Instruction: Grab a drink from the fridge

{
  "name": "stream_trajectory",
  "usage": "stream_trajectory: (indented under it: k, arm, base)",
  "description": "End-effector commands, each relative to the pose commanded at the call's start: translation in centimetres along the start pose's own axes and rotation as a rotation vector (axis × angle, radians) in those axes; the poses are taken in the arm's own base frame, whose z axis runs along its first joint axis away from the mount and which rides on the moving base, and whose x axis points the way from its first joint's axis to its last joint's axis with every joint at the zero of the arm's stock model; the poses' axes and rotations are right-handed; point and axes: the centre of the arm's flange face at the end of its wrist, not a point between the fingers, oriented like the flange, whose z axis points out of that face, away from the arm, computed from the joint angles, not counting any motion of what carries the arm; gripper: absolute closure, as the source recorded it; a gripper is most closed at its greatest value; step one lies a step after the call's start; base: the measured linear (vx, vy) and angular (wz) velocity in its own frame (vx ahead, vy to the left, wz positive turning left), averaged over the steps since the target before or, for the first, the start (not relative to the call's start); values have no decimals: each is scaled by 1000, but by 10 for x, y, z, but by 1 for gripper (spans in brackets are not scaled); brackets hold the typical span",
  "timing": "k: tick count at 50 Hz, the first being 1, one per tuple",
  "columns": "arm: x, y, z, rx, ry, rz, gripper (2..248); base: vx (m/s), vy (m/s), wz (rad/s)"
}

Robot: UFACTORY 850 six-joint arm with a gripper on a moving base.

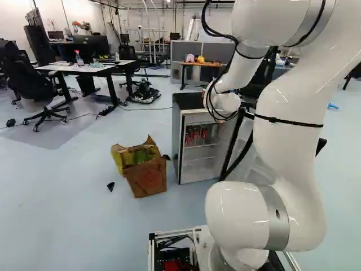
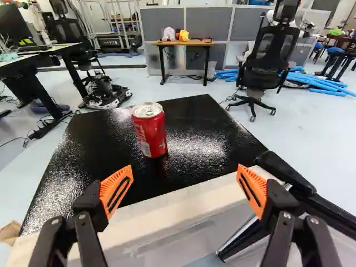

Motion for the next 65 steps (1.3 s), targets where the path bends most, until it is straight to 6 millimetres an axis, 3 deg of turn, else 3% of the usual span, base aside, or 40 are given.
stream_trajectory:
  k: [26,65]
  arm:
    - [8,43,-19,-78,-33,33,3]
    - [21,105,-48,-201,-217,129,3]
  base:
    - [0,0,0]
    - [0,0,0]
